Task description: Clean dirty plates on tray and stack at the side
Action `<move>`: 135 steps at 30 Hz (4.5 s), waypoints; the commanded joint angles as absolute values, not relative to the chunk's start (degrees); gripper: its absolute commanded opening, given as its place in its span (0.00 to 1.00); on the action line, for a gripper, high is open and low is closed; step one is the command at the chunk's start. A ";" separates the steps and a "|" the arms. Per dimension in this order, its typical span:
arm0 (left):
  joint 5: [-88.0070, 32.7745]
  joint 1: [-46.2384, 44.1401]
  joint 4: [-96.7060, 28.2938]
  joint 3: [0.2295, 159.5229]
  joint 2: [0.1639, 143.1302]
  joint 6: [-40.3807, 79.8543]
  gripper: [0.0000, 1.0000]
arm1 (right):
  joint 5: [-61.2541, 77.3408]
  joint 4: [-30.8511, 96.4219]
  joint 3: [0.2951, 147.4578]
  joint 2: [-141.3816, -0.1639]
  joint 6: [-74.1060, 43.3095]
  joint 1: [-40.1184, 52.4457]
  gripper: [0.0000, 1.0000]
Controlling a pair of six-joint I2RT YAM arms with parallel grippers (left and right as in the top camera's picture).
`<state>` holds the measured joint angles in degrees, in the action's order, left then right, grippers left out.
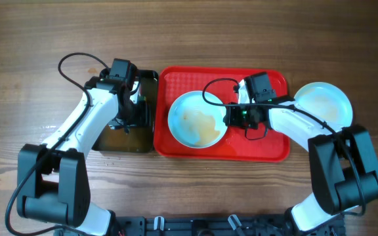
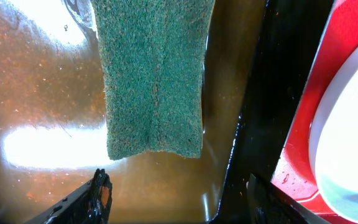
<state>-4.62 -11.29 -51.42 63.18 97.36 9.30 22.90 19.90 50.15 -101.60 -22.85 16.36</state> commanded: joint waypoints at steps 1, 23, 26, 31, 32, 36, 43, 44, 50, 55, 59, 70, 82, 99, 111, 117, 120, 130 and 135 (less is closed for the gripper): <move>-5.56 -11.11 -51.27 63.59 97.10 9.89 0.68 | 20.21 21.30 48.66 -101.80 -22.00 16.47 0.04; -5.52 -11.11 -48.64 63.59 97.10 9.85 0.68 | -33.12 18.11 50.59 -77.34 7.07 30.79 0.04; -5.54 -11.11 -48.64 63.59 97.10 9.85 0.68 | -36.29 15.00 50.59 -77.36 13.37 34.81 0.04; -5.54 -11.11 -48.10 63.59 97.10 9.87 0.68 | -37.98 9.76 50.59 -77.36 30.98 40.03 0.04; -5.54 -11.11 -48.03 63.59 97.10 9.85 0.68 | -37.98 9.02 50.59 -77.36 33.89 40.82 0.04; -5.54 -11.11 -47.79 63.59 97.10 9.87 0.68 | -38.11 5.54 50.59 -77.36 48.53 44.38 0.04; -5.54 -11.11 -47.55 63.59 97.10 9.85 0.67 | -45.17 -2.74 50.57 -77.36 56.69 45.65 0.04; -5.54 -11.11 -47.51 63.59 97.10 9.87 0.67 | -45.25 -3.57 50.57 -77.36 56.97 45.63 0.04; -5.54 -11.11 -47.33 63.59 97.10 9.87 0.66 | -45.25 -1.23 50.54 -77.41 32.47 40.82 0.04; -5.54 -11.11 -47.35 63.59 97.10 9.87 0.65 | -43.55 14.15 50.52 -77.41 -6.94 27.16 0.04; -5.54 -11.11 -47.35 63.59 97.10 9.87 0.66 | -31.68 23.77 50.52 -77.41 -22.41 13.93 0.04; -5.54 -11.11 -47.35 63.59 97.10 9.85 0.66 | -12.16 31.88 50.06 -77.41 -33.21 -17.87 0.04; -5.54 -11.11 -47.35 63.59 97.10 9.87 0.70 | 2.00 33.67 49.98 -77.45 -30.30 -26.59 0.46; -5.37 -7.03 -49.65 63.99 85.86 18.52 1.00 | 12.16 46.26 58.06 -76.88 -4.91 5.15 1.00; 0.93 -14.06 -51.11 51.07 46.72 18.52 1.00 | 6.13 48.45 53.17 -42.83 -5.37 5.82 0.99; 0.93 -14.41 -51.75 49.41 31.79 18.48 1.00 | 6.15 49.21 52.86 -34.59 -5.37 5.82 1.00; 0.93 -14.41 -51.75 49.41 29.82 18.48 1.00 | 6.15 50.13 52.86 -35.09 -5.37 5.82 0.99; 0.93 -14.41 -52.18 49.41 29.95 18.48 1.00 | 6.15 50.65 52.86 -36.71 -5.37 5.82 0.99; 0.95 -14.41 -52.18 49.41 29.95 18.48 1.00 | 4.60 50.06 51.90 -33.21 -2.72 5.82 0.99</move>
